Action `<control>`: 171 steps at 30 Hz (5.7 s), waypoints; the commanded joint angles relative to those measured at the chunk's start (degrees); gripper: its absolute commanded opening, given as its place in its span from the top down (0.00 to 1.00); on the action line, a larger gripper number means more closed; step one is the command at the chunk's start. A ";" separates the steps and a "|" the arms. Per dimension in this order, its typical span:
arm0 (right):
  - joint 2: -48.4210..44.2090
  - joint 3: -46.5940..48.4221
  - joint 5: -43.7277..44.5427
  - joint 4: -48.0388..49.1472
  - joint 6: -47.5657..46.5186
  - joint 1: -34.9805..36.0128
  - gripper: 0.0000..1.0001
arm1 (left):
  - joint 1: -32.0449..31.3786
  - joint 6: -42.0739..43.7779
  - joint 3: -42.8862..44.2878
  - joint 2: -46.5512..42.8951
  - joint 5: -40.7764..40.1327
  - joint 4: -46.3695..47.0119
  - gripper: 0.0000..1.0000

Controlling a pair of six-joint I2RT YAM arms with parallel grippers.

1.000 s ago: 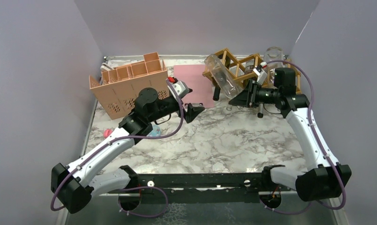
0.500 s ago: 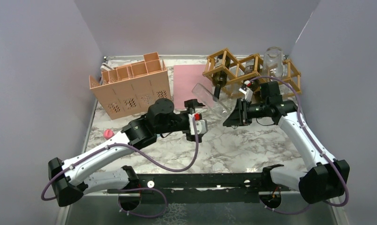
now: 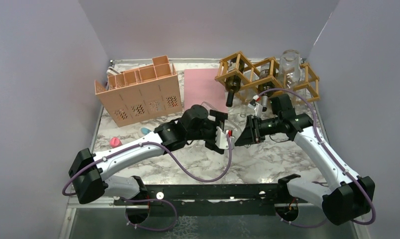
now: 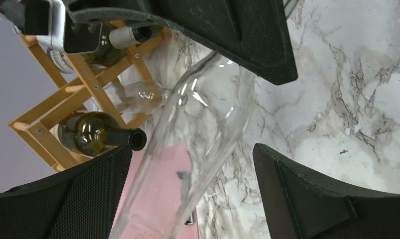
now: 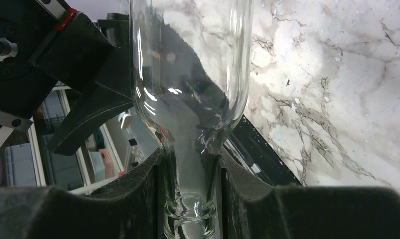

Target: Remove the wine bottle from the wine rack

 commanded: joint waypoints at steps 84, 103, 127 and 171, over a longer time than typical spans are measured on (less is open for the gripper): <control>-9.49 17.02 41.39 1.51 4.62 3.64 0.00 | 24.65 -58.38 -17.75 -6.70 -44.03 36.23 0.66; -10.22 15.88 41.76 1.38 4.71 3.64 0.00 | 24.76 -54.29 -23.32 1.62 -47.23 47.35 0.63; -10.91 13.34 40.36 1.79 5.04 3.64 0.00 | 23.97 -57.93 -25.63 -11.62 -47.83 37.36 0.01; -1.57 27.42 60.92 -4.01 4.79 3.57 0.00 | 20.57 -47.78 -11.13 -24.03 -6.74 28.55 0.01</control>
